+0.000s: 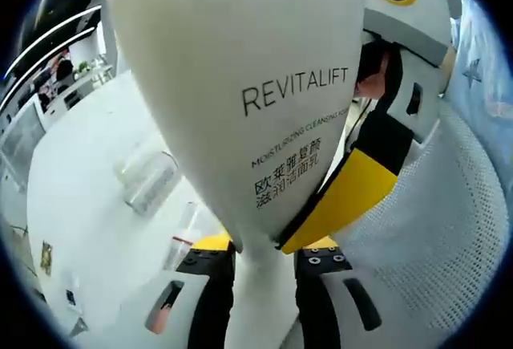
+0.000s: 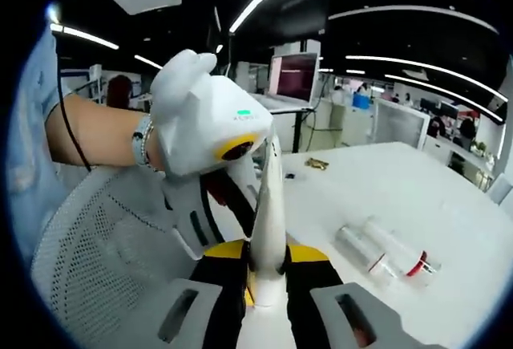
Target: Arrange the skincare products in the storage area until every visible bottle or jar stands upright without overlapping.
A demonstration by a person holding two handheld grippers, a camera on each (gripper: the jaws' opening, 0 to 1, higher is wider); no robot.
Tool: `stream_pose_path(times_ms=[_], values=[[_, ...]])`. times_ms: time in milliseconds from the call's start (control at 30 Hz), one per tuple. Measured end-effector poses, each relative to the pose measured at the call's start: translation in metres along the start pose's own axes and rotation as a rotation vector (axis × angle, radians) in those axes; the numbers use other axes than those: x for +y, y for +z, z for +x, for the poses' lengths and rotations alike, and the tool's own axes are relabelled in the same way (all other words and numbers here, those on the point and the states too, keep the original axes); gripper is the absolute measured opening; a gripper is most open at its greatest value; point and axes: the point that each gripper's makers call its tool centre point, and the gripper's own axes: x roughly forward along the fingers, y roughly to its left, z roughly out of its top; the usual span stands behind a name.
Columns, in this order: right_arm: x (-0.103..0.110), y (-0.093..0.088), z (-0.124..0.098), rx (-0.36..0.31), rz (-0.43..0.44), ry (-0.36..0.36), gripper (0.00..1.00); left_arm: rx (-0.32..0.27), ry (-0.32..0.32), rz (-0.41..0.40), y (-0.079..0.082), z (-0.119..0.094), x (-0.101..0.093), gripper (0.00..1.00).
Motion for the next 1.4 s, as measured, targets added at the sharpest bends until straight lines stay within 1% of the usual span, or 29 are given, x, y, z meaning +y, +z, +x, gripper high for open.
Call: stream_pose_path(times_ms=[67,100,133,200,267,333,433,567,667,700,800,867,1000,1067,1167,1233,1300,1400], values=[[-0.001,-0.012,0.002,0.066,-0.047,-0.005,0.15,-0.005,0.018,-0.001,0.002,0.002,0.001,0.32],[-0.004,-0.022,0.001,0.124,-0.07,-0.025,0.15,-0.008,0.022,-0.005,0.003,0.003,0.001,0.32],[-0.004,-0.016,0.004,0.079,-0.063,-0.021,0.15,0.004,0.04,-0.003,0.002,0.007,0.002,0.32],[-0.01,-0.019,0.004,0.096,-0.047,-0.03,0.15,0.004,0.052,0.006,0.003,0.01,0.002,0.32],[-0.012,-0.023,0.003,0.109,0.014,-0.03,0.15,-0.001,0.055,0.008,0.005,0.012,0.003,0.32],[-0.014,-0.024,0.002,0.107,0.042,-0.027,0.15,-0.004,0.051,0.004,0.005,0.012,0.003,0.32],[-0.014,-0.025,0.003,0.107,0.051,-0.024,0.15,-0.003,0.049,0.008,0.005,0.013,0.003,0.32],[-0.012,-0.027,0.006,0.11,0.046,-0.021,0.16,0.014,0.043,0.022,0.002,0.011,0.001,0.3],[-0.009,-0.033,0.006,0.151,0.018,-0.012,0.17,0.031,0.043,0.048,-0.003,0.009,0.0,0.28],[-0.009,-0.036,0.006,0.163,0.005,-0.015,0.17,0.045,0.044,0.06,-0.005,0.008,-0.001,0.27],[-0.007,-0.039,0.004,0.159,-0.02,-0.022,0.17,0.059,0.048,0.083,-0.006,0.009,-0.002,0.26],[-0.008,-0.039,0.004,0.158,-0.017,-0.02,0.17,0.066,0.053,0.094,-0.006,0.009,-0.003,0.26],[-0.009,-0.041,0.003,0.16,0.039,-0.002,0.17,0.074,0.058,0.114,-0.007,0.008,-0.001,0.25],[-0.008,-0.043,0.002,0.166,0.033,0.001,0.16,0.077,0.063,0.12,-0.007,0.007,0.0,0.24],[-0.011,-0.045,0.0,0.183,0.009,-0.008,0.16,0.08,0.073,0.122,-0.007,0.006,0.002,0.18],[-0.016,-0.047,-0.002,0.195,0.008,-0.022,0.16,0.088,0.074,0.115,-0.008,0.005,0.003,0.09],[-0.021,-0.048,-0.004,0.203,0.008,-0.033,0.15,0.089,0.074,0.109,-0.008,0.006,0.003,0.05],[-0.024,-0.05,-0.006,0.216,-0.01,-0.036,0.15,0.059,0.055,0.103,-0.001,0.006,-0.001,0.07]])
